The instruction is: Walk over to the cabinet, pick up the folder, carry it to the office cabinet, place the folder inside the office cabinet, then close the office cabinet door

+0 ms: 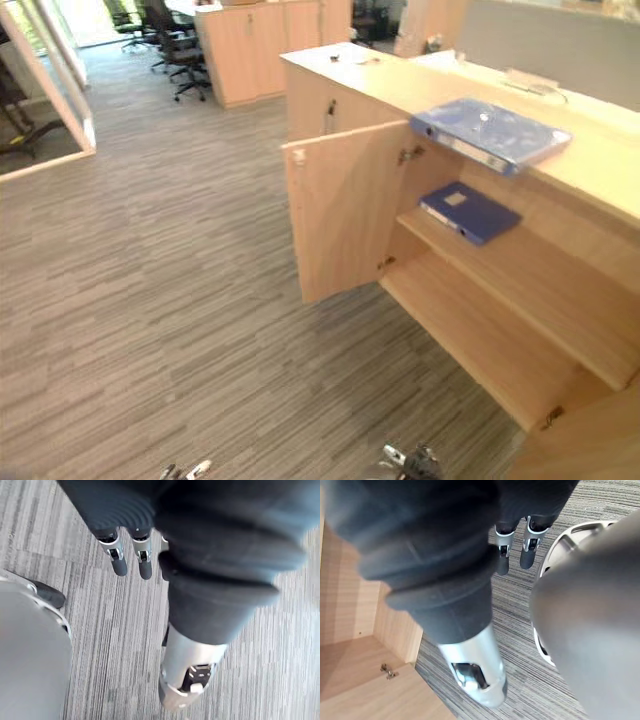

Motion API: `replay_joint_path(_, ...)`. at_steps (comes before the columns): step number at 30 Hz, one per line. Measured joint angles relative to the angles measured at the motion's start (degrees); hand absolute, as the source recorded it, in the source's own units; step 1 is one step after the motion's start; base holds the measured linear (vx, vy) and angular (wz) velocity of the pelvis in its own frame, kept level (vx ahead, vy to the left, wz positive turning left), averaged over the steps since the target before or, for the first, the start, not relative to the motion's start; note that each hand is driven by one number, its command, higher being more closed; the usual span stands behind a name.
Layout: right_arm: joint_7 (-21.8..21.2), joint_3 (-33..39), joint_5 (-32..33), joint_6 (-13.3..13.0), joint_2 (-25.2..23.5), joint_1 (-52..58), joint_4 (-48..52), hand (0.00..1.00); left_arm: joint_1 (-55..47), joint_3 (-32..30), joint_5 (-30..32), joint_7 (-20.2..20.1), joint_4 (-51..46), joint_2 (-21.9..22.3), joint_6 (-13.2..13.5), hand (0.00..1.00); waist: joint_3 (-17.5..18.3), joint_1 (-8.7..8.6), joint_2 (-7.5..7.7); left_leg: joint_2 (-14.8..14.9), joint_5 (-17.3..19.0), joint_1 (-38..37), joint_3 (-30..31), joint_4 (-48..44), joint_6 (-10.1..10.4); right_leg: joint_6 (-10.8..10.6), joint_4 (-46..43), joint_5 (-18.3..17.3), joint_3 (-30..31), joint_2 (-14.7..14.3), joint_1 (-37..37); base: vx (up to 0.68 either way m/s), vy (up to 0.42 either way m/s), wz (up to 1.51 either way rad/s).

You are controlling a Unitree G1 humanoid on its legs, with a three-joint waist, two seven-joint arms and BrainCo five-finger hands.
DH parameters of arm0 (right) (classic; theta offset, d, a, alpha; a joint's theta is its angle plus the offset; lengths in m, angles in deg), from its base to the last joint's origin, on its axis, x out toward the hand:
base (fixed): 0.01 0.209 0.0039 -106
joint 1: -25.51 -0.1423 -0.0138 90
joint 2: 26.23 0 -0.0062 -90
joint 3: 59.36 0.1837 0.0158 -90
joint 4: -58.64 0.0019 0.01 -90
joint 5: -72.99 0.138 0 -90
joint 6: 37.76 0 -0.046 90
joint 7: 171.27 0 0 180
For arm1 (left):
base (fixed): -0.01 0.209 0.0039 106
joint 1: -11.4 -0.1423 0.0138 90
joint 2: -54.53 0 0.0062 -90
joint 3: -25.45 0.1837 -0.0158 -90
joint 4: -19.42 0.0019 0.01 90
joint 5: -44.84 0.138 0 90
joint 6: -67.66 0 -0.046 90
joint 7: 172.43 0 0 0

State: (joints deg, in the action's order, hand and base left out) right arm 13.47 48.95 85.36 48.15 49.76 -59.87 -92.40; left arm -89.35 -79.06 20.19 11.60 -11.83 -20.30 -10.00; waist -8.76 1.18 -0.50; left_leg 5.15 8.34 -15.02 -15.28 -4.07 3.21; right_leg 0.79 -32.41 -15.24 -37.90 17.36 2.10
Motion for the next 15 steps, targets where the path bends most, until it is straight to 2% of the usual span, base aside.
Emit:
replay_joint_path(4, 0.05, 3.17, 0.07, 0.15, -1.23, 0.51, 0.64, 0.0, 2.19, -0.27, 1.57, -0.02, -0.66, 1.51, -0.09, 0.0, -0.14, -0.33, -0.01, 2.14, -0.24, -2.16, -3.22, 1.82, 1.54, 0.56, 0.51, -1.1, 0.03, -2.92, -0.17, 0.14, -0.091, -0.33)
replay_joint_path(6, 0.05, 5.51, 0.15, 0.42, -1.89, 0.7, 0.66, 0.0, 2.56, -0.36, 1.47, -0.04, -0.71, 1.74, -0.09, 0.0, 0.24, -0.74, -0.09, 3.28, 1.72, -1.67, -4.61, -0.7, 3.67, -0.08, 2.78, -2.8, -0.24, -4.27, -0.6, 0.1, -0.048, -0.24)
replay_joint_path(7, 0.08, 6.09, 0.14, 0.42, -2.04, 0.71, 0.67, 0.0, 2.52, -0.43, 1.38, -0.04, -0.72, 1.77, -0.1, 0.0, 0.43, -0.87, -0.4, 4.0, 2.96, -0.9, -4.67, -3.16, 3.88, -0.87, 3.35, -3.37, -0.31, -4.8, -0.88, 0.13, -0.08, -0.14)
replay_joint_path(8, 0.09, 6.51, 0.15, 0.45, -2.11, 0.75, 0.66, 0.0, 2.54, -0.87, 1.32, -0.05, -0.75, 1.66, -0.11, 0.0, 0.53, -0.85, -0.4, 4.91, 4.24, 0.49, -4.58, -7.23, 3.76, -0.95, 4.32, -3.82, -0.31, -5.35, -1.51, 0.16, -0.114, -0.2)
replay_joint_path(9, 0.08, 6.57, 0.14, 0.54, -2.71, 1.13, 0.64, 0.0, 2.48, -2.68, 1.03, -0.05, -1.56, 1.35, -0.14, 0.0, 0.34, -0.51, 0.3, 8.12, 5.53, 6.92, -3.66, -23.71, 2.68, -1.02, 6.92, -3.78, -0.48, -6.43, -3.78, 0.21, -0.114, -0.36)
replay_joint_path(10, 0.12, 6.48, 0.13, 0.53, -2.66, 1.32, 0.69, 0.0, 1.45, -3.08, 0.5, -0.06, -2.68, 1.77, -0.16, 0.0, 0.35, -0.26, 0.02, 10.76, 4.58, 10.76, -2.13, -34.52, 1.25, -1.04, 8.28, -3.7, -0.31, -7.64, -5.51, 0.19, -0.051, -0.48)
replay_joint_path(11, 0.17, 6.46, 0.15, 0.55, -2.36, 1.36, 0.56, 0.0, 0.78, -3.41, -0.32, -0.1, -3.61, 2.18, -0.08, 0.0, 0.36, -0.14, -0.42, 12.24, 3.28, 12.93, -0.9, -40.68, -0.21, -1.06, 8.86, -3.24, 0.19, -8.4, -6.5, 0.2, 0.053, -0.72)
replay_joint_path(12, 0.53, 5.94, 0.12, 0.57, -1.77, 1.22, 0.3, 0.0, -0.26, -3.4, -1.34, -0.1, -4.51, 2.2, 0.0, 0.0, 0.28, 0.35, -1.22, 13.99, 2.17, 17.42, 2.73, -52.32, -0.43, -0.65, 9.57, -3.25, 2.94, -10.28, -8.32, 0.17, 0.102, -0.72)
replay_joint_path(14, 0.62, 5.04, 0.11, 0.61, -1.12, 0.75, -0.97, 0.0, -0.67, -3.24, -1.87, -0.12, -4.87, 1.87, -0.02, 0.0, 0.27, 1.07, -1.1, 12.94, 4.36, 20.56, 4.08, -56.77, -1.18, -0.65, 10.01, -3.46, 6.03, -10.38, -9.11, 0.21, 0.143, -0.87)
replay_joint_path(15, 0.85, 5.05, 0.11, 0.71, -0.75, 0.02, -2.24, 0.0, -0.7, -3.19, -2.1, -0.12, -4.97, 1.73, -0.01, 0.0, 0.26, 1.58, -0.96, 11.25, 5.93, 22.47, 5.15, -56.92, -1.36, -0.6, 10.71, -3.41, 8.14, -10.21, -9.3, 0.23, 0.205, -1.17)
